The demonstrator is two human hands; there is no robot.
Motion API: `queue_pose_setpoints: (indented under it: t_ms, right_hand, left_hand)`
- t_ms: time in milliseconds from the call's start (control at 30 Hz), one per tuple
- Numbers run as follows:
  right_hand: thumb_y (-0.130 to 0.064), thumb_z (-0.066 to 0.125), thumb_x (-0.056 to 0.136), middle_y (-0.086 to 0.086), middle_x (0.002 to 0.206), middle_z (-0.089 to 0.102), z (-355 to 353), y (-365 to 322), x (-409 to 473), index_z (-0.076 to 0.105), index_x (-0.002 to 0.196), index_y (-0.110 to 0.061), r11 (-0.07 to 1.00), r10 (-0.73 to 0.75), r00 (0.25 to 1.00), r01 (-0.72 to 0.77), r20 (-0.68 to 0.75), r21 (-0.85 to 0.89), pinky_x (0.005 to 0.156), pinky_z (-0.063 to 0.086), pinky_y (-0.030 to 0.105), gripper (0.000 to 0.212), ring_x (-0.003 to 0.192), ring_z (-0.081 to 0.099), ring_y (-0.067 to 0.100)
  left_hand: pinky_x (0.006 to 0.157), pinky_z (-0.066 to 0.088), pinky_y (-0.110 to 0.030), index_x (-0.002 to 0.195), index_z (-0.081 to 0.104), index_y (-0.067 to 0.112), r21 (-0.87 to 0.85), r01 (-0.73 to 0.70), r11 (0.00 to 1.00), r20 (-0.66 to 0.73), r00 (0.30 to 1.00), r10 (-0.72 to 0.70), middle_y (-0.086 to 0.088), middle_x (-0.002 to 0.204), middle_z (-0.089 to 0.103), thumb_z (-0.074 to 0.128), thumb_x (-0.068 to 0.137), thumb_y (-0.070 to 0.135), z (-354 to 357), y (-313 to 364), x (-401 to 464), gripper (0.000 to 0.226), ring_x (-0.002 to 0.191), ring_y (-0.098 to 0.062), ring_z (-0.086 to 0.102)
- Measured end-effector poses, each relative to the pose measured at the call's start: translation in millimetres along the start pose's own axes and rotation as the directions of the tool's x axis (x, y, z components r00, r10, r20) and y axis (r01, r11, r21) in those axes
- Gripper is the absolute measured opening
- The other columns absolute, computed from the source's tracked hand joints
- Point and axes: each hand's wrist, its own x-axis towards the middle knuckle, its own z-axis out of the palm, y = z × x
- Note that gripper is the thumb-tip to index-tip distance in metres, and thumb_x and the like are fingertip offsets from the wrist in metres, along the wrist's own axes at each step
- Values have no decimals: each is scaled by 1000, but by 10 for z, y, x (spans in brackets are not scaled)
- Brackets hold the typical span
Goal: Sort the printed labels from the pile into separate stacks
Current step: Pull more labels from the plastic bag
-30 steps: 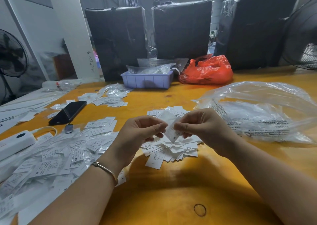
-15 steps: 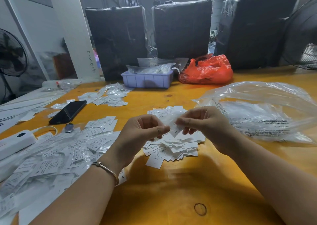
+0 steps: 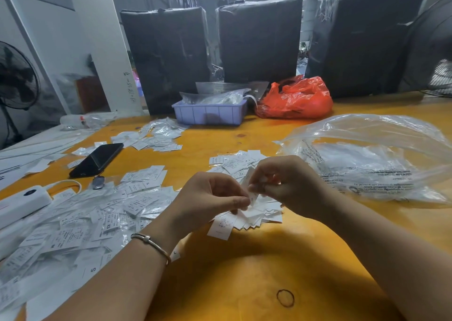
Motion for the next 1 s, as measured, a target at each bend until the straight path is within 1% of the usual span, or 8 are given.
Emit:
queue_pose_setpoints:
  t_ms: [133, 200, 333, 400, 500, 633, 800, 1000]
  right_hand:
    - [-3, 76, 76, 9, 73, 72, -48, -19, 7, 74, 81, -2, 987, 32, 998, -22, -62, 161, 66, 57, 37, 5, 64, 67, 23]
    - [-4, 76, 76, 13, 73, 72, -56, -46, 3, 75, 83, -2, 979, 29, 997, -13, -77, 204, 67, 58, 42, 8, 65, 67, 28]
    - [-18, 75, 74, 12, 71, 71, -85, -59, -9, 74, 81, -9, 951, 79, 989, -36, -127, 307, 63, 54, 35, 11, 64, 66, 28]
    - [-9, 76, 76, 13, 73, 72, -114, -13, 1, 74, 83, -7, 918, 149, 966, -56, -210, 394, 61, 56, 30, 7, 63, 67, 24]
    - [2, 75, 75, 12, 78, 73, -147, 43, 7, 71, 99, -11, 856, 237, 937, -76, -258, 511, 58, 51, 22, 27, 62, 66, 18]
    - [-12, 77, 69, 9, 82, 75, -186, 47, 11, 57, 121, -16, 805, 275, 932, -88, -238, 587, 58, 50, 20, 56, 66, 67, 17]
    - [-1, 74, 75, 8, 84, 75, -235, -49, 2, 60, 114, -7, 843, 173, 943, 8, -285, 538, 60, 51, 18, 42, 69, 68, 14]
    - [0, 76, 77, -1, 88, 73, -238, -148, -21, 64, 104, -12, 986, 11, 945, 45, -327, 163, 68, 59, 28, 33, 82, 70, 10]
  left_hand:
    - [63, 51, -17, 88, 75, 0, -7, -12, 1000, 0, 1000, 12, -3, 70, 72, 73, 82, 5, 3, 2, 3, 7, 64, -8, 65]
    - [64, 52, -17, 90, 76, 1, 4, -9, 1000, -8, 1000, 9, -4, 74, 75, 72, 83, 8, -2, 4, 3, 10, 67, -12, 68]
    - [60, 50, -19, 90, 74, 2, 47, 12, 999, -10, 1000, -12, -5, 80, 77, 70, 88, 13, -15, 6, 4, 13, 73, -19, 73]
    - [59, 51, -18, 88, 73, 1, 26, 11, 1000, -33, 999, -10, -7, 80, 77, 70, 88, 11, -29, 6, 3, 11, 73, -19, 73]
    - [58, 50, -18, 84, 74, 1, 0, -19, 1000, -70, 997, 19, -10, 78, 76, 73, 84, 9, -39, 16, 1, 8, 70, -18, 72]
    - [59, 50, -21, 83, 74, 1, -20, -43, 999, -85, 996, 41, -13, 77, 76, 75, 80, 9, -27, 21, 0, 9, 68, -19, 71]
    - [59, 52, -20, 83, 75, 3, -29, -68, 997, -97, 993, 65, -11, 77, 76, 76, 73, 20, -23, 31, -8, 20, 69, -20, 72]
    - [60, 52, -22, 84, 75, 3, -20, -73, 997, -111, 991, 70, -10, 77, 76, 77, 71, 25, -26, 20, -10, 25, 71, -24, 73]
